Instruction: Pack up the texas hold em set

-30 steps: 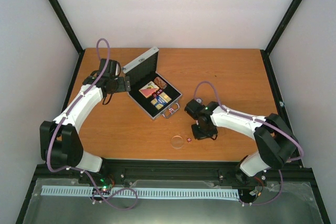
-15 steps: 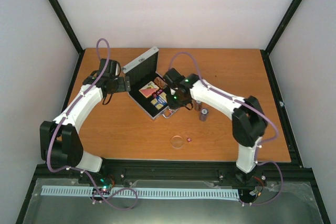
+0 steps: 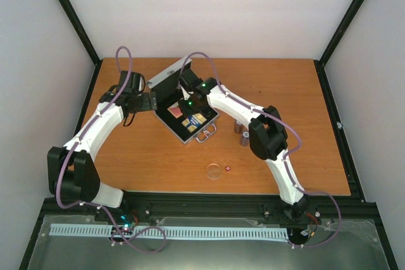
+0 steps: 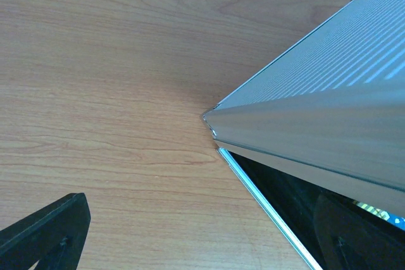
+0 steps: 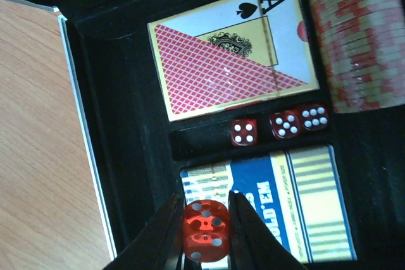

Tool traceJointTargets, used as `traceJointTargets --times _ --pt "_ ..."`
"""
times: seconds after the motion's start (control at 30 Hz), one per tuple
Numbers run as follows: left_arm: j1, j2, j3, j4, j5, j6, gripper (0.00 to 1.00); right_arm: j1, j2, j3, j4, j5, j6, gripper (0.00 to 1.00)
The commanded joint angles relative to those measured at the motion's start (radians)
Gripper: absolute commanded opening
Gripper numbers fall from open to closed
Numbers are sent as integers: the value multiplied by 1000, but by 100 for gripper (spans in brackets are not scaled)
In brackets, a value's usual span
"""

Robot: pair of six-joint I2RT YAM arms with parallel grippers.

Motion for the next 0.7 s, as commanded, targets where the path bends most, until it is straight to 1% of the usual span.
traceJointTargets --times 0.0,0.23,0.47,0.67 --pt "4 -34 17 -10 -4 -4 100 3 53 32 42 -43 -9 11" --pt "4 -34 18 -15 -3 2 100 3 98 45 111 -87 12 11" --pt "4 -39 22 -23 -6 9 100 3 141 68 103 -88 16 11" --pt "4 -42 17 -27 -7 14 100 3 166 69 100 -57 17 12"
